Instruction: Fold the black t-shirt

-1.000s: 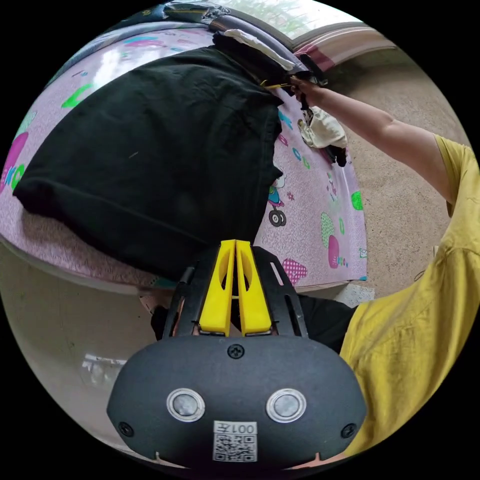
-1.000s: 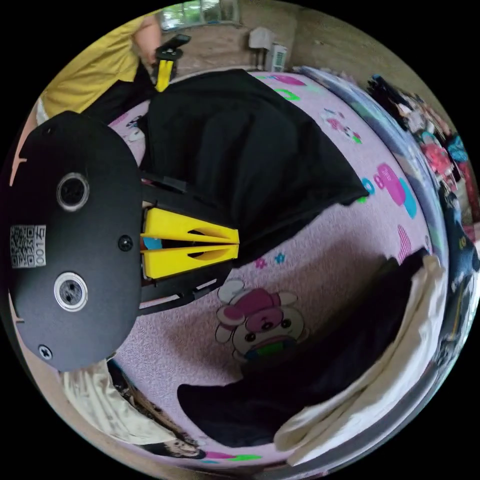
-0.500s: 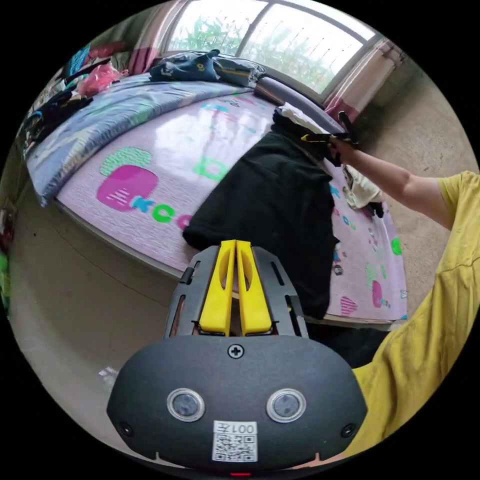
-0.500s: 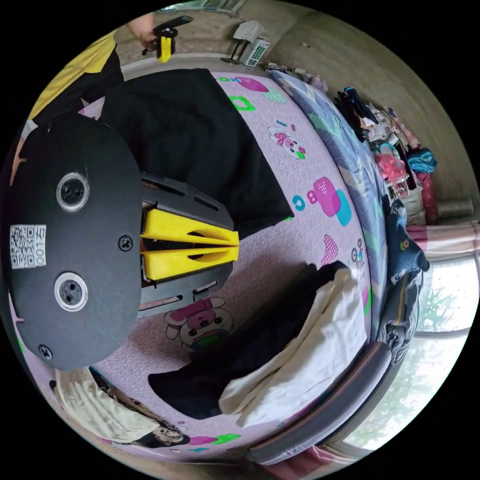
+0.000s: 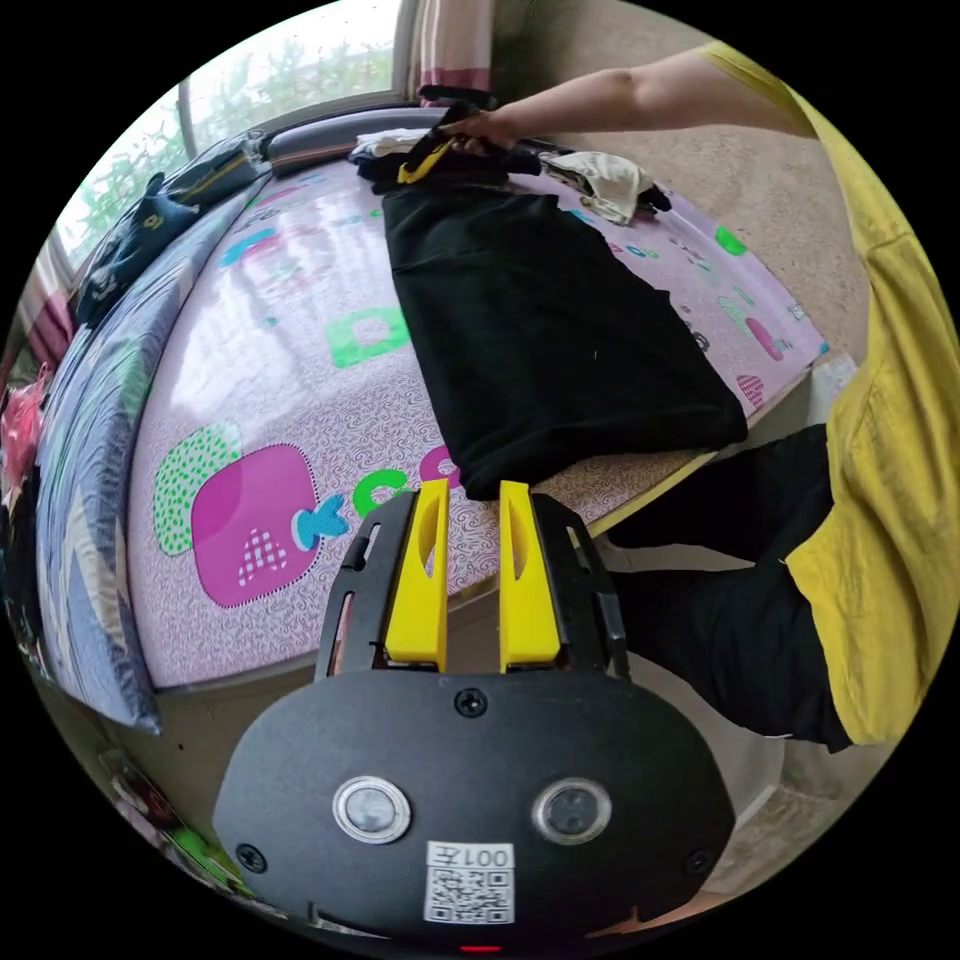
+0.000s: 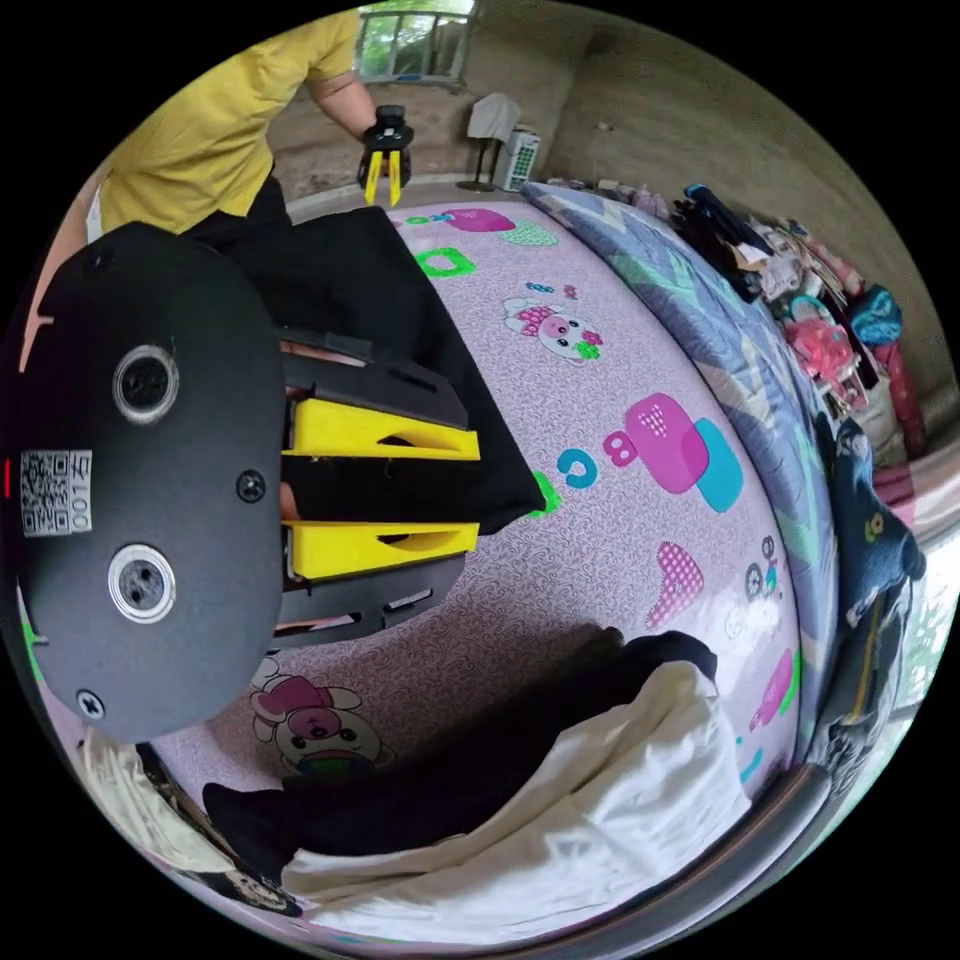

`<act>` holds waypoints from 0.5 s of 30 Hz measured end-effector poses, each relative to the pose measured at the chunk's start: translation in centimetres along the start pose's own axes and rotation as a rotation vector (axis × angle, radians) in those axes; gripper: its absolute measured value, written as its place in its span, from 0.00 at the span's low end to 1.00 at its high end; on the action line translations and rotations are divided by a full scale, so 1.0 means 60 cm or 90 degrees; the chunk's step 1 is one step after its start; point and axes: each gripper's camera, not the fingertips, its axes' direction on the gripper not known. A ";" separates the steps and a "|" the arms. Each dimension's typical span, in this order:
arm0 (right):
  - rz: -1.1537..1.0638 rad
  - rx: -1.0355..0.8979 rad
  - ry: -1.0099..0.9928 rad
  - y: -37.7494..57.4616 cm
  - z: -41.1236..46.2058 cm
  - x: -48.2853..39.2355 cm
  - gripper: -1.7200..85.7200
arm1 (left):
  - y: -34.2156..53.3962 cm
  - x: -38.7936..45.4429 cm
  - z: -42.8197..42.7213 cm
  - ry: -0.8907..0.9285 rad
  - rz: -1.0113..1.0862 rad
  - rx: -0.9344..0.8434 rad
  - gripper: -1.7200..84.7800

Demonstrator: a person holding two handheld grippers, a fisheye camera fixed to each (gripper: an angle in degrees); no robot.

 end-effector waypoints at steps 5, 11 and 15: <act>0.089 0.014 0.004 -0.046 0.029 0.031 0.10 | 0.005 -0.011 0.001 0.051 0.078 0.026 0.06; 0.153 -0.072 -0.046 -0.090 0.094 0.041 0.05 | 0.006 -0.001 -0.004 0.093 0.126 0.041 0.02; 0.103 -0.089 0.077 -0.104 0.103 0.008 0.03 | 0.014 0.002 -0.044 0.110 0.086 0.056 0.01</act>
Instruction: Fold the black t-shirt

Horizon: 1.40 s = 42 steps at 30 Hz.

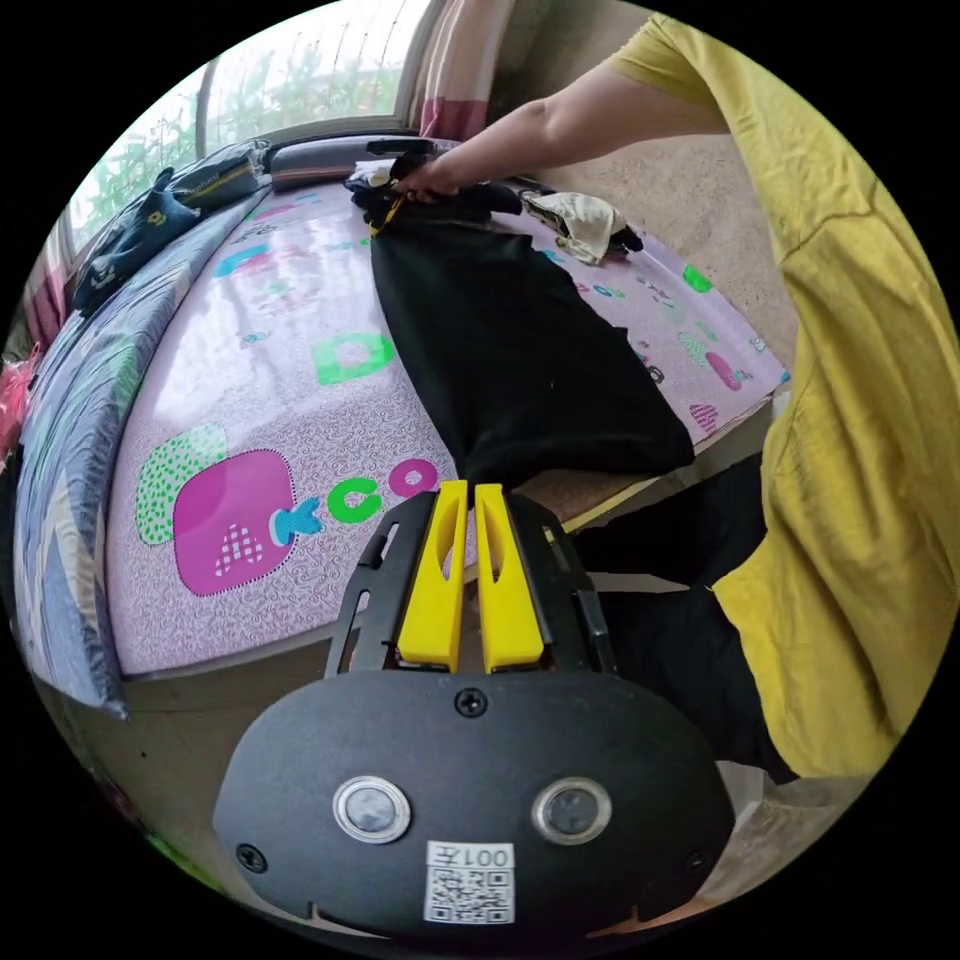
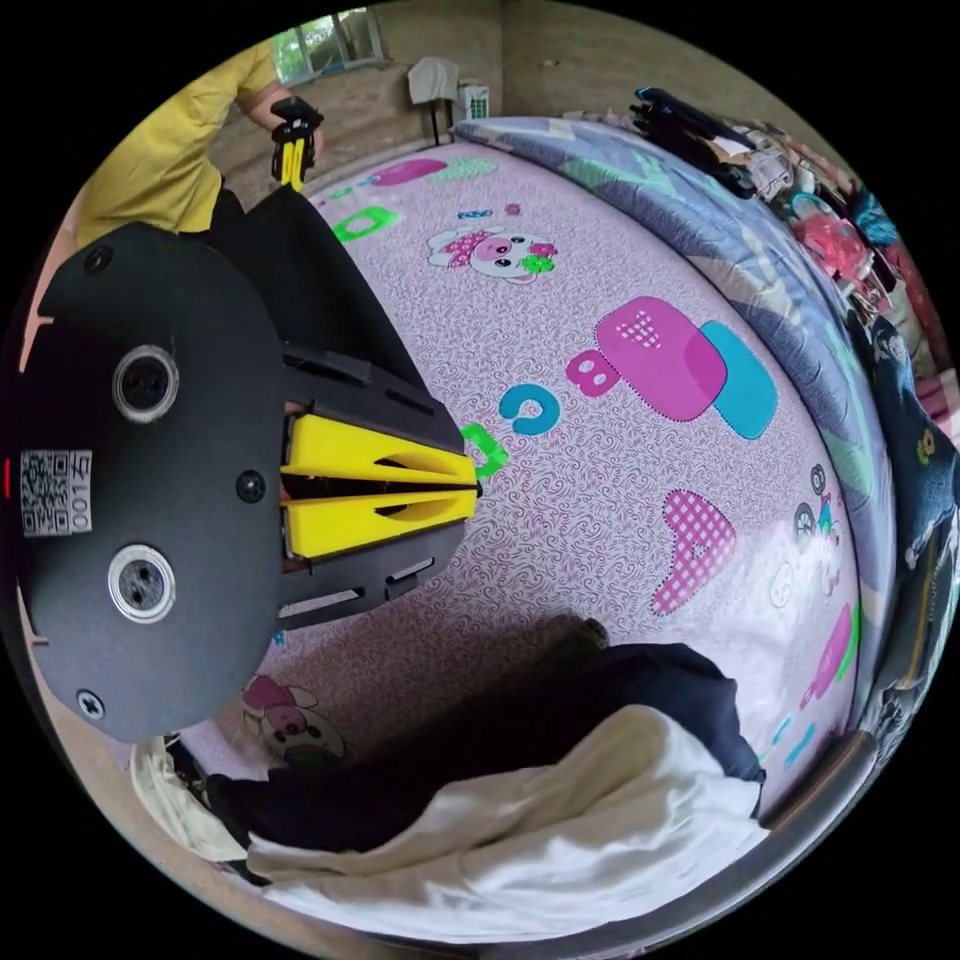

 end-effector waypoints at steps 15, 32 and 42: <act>0.016 0.251 -0.113 0.166 -0.040 0.017 0.03 | 0.055 0.042 -0.099 -0.098 -0.147 -0.066 0.01; 0.025 0.051 -0.330 0.728 0.130 -0.212 0.03 | -0.119 0.042 -0.145 0.035 -0.041 -0.063 0.00; 0.307 0.260 -0.499 1.043 0.135 -0.144 0.05 | -0.186 -0.043 -0.262 0.080 -0.265 -0.077 0.01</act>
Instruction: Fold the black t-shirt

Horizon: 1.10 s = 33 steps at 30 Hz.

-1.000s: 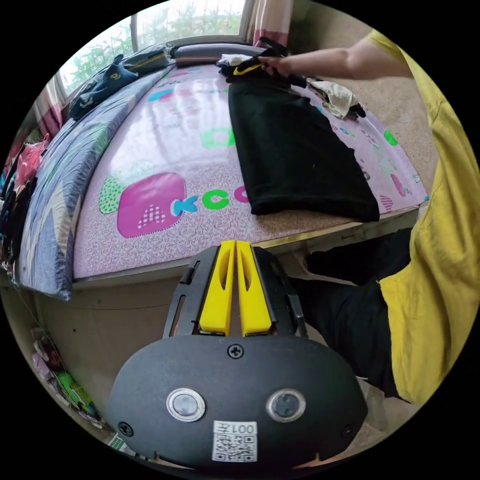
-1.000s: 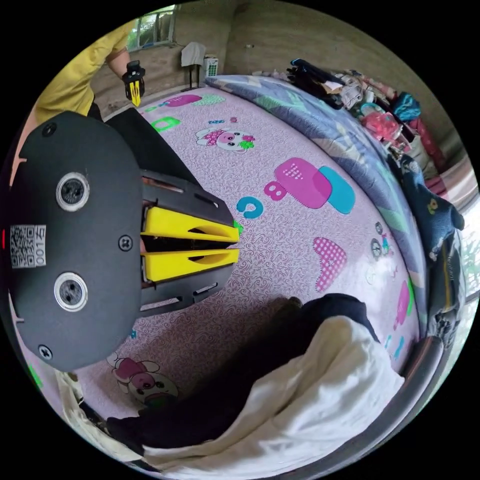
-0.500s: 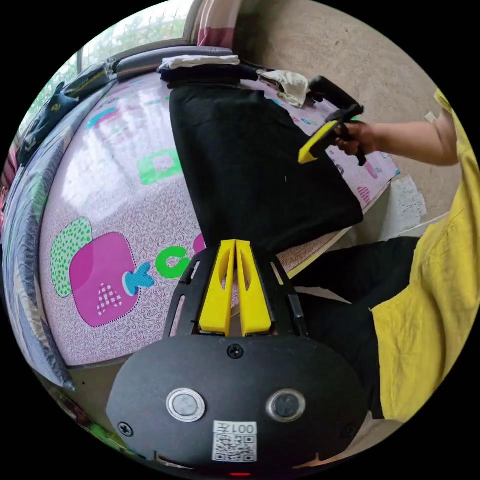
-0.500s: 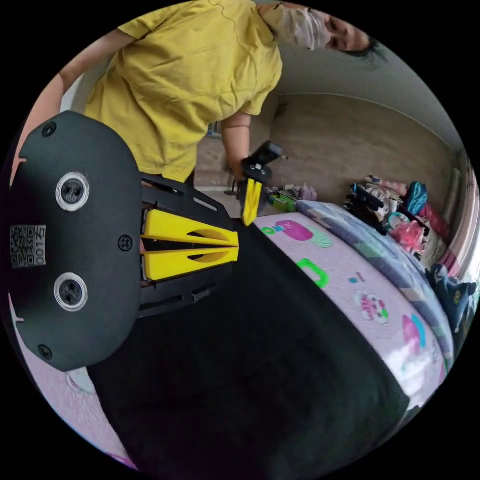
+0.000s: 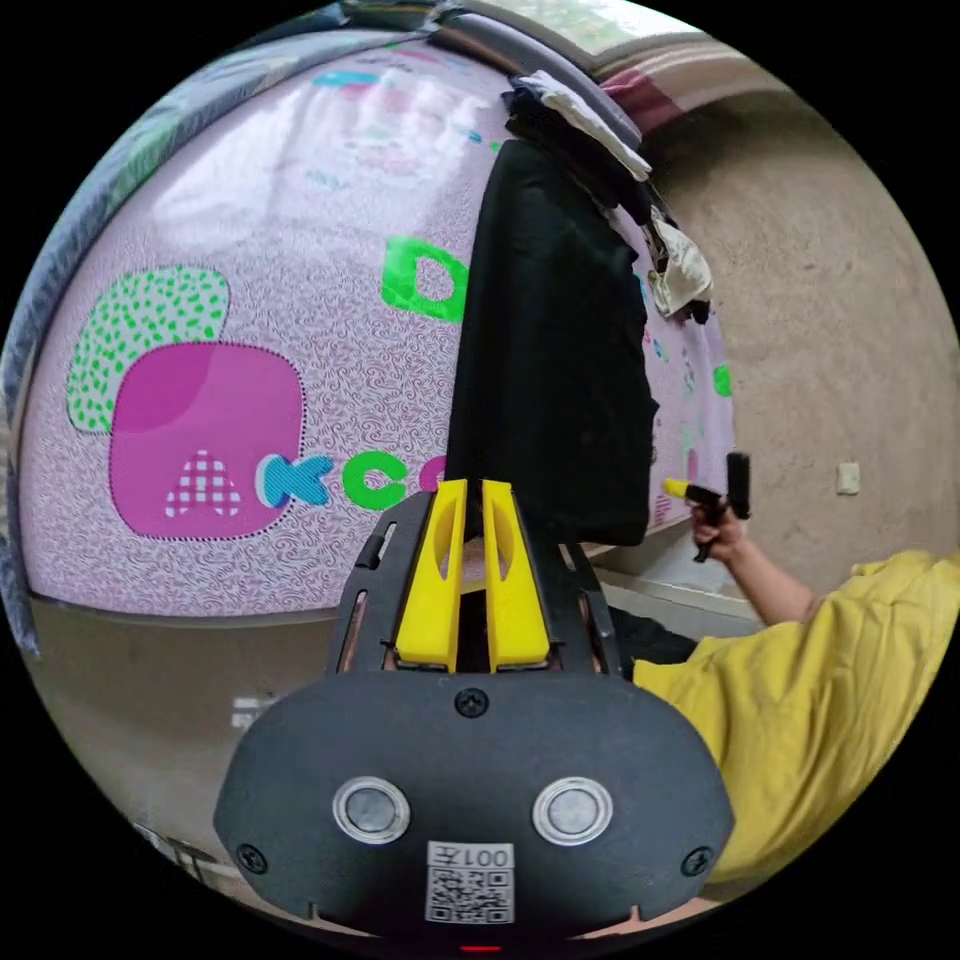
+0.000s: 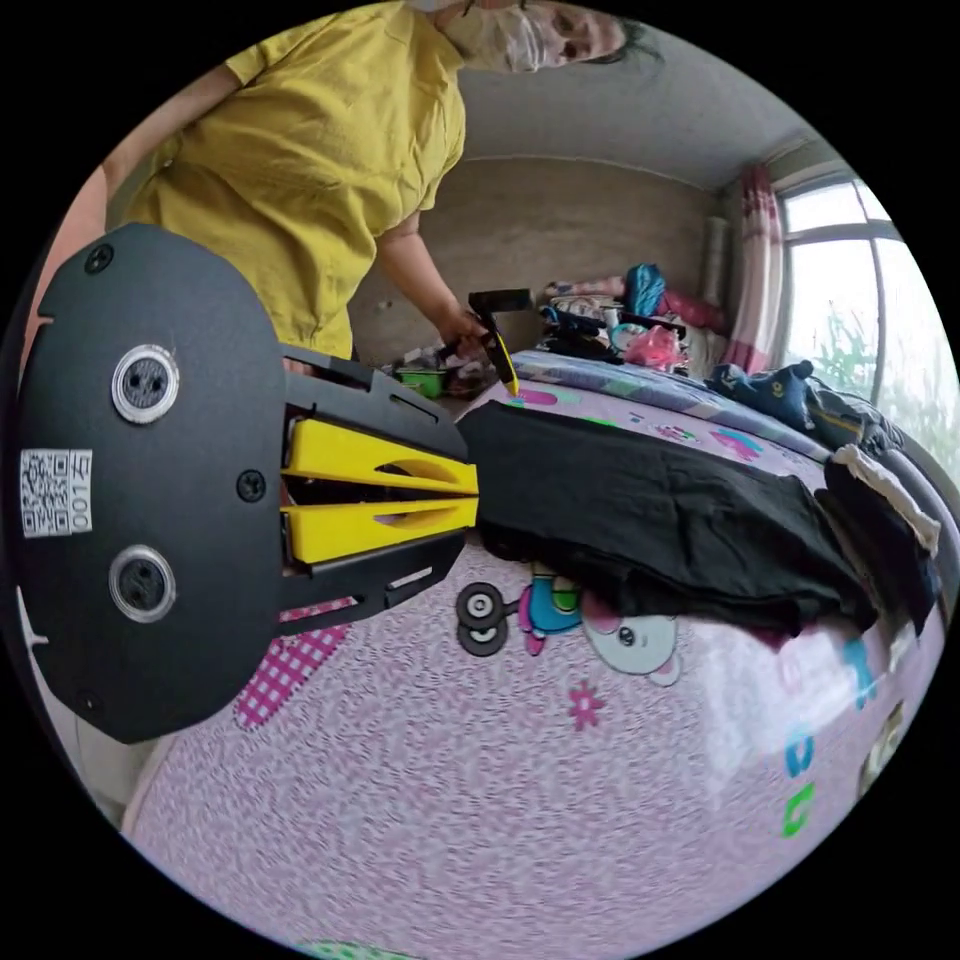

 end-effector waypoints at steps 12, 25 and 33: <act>0.055 0.016 -0.012 0.113 0.041 0.028 0.12 | -0.101 -0.073 -0.102 0.117 -0.091 -0.112 0.08; 0.149 0.084 -0.063 0.162 0.085 0.024 0.11 | -0.213 -0.137 -0.128 0.359 0.014 -0.300 0.10; 0.221 0.109 -0.106 0.192 0.086 0.032 0.05 | -0.237 -0.117 -0.123 0.413 0.037 -0.366 0.02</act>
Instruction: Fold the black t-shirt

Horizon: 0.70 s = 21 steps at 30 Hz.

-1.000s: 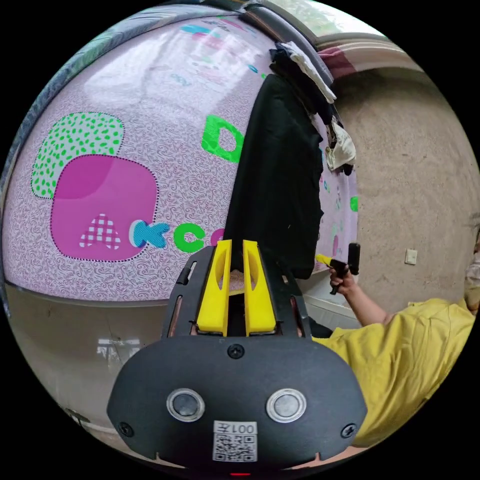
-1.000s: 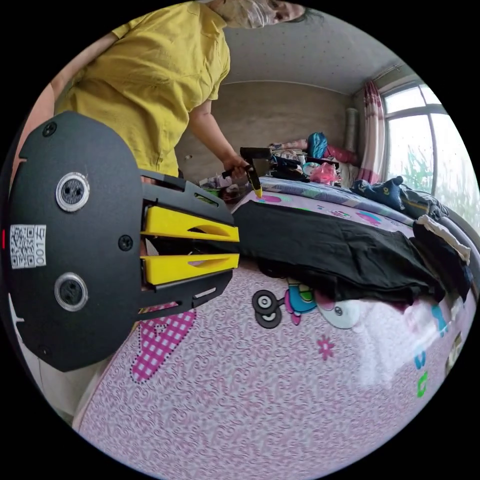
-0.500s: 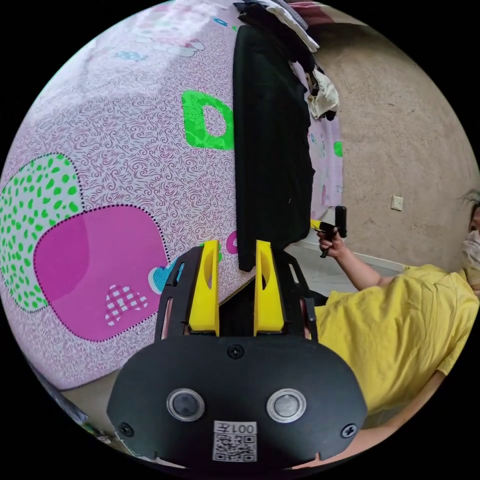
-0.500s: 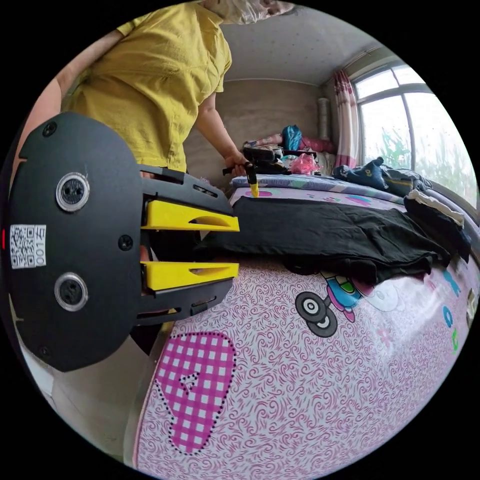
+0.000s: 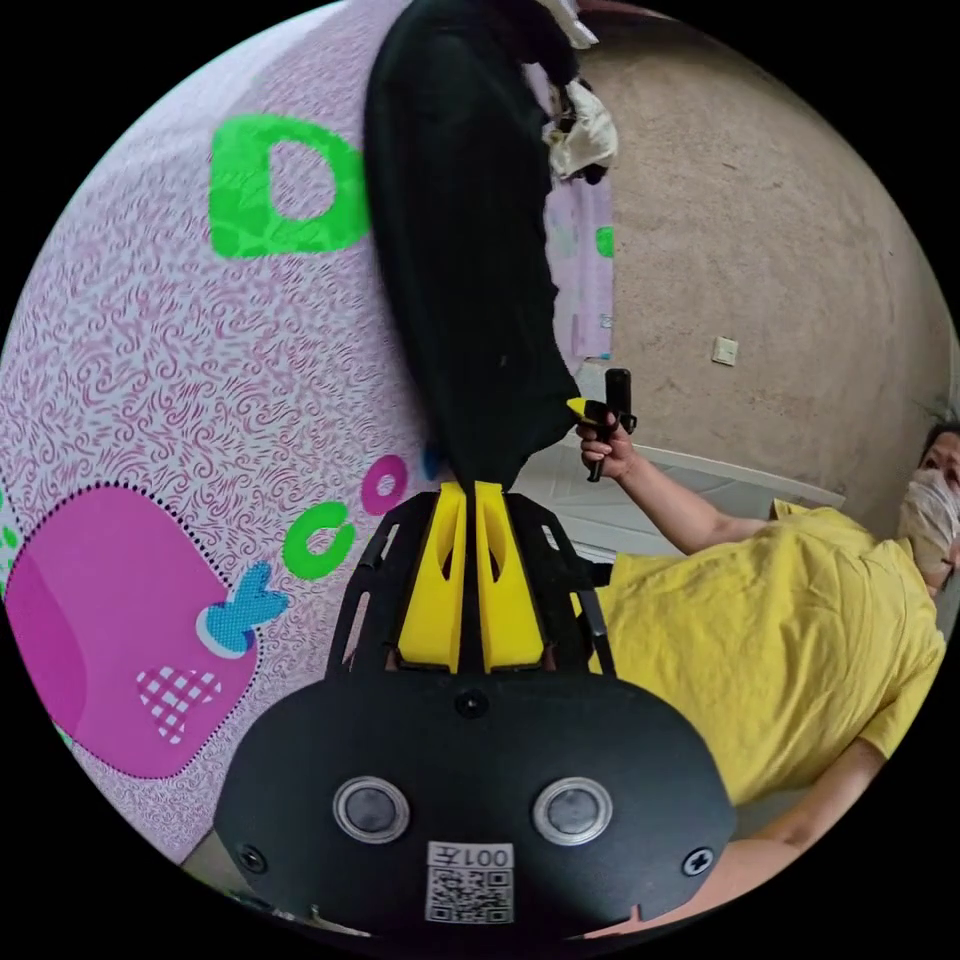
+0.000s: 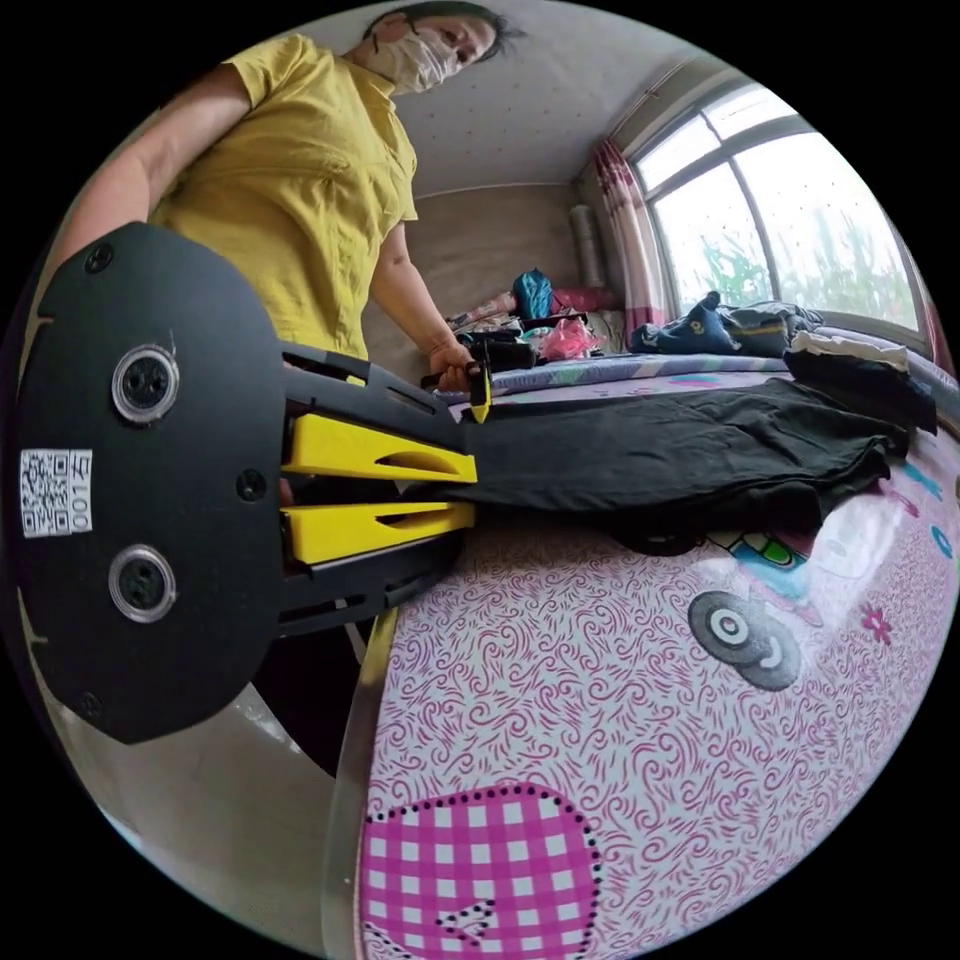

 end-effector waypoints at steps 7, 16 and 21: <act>-0.130 0.049 -0.056 0.015 -0.071 -0.112 0.04 | 0.030 0.113 -0.099 0.038 0.108 0.032 0.01; -0.138 -0.031 -0.070 0.105 -0.100 -0.184 0.03 | 0.129 0.202 -0.140 0.099 0.078 -0.018 0.01; -0.130 0.035 -0.152 0.105 -0.130 -0.204 0.03 | 0.147 0.211 -0.156 0.193 0.035 0.036 0.01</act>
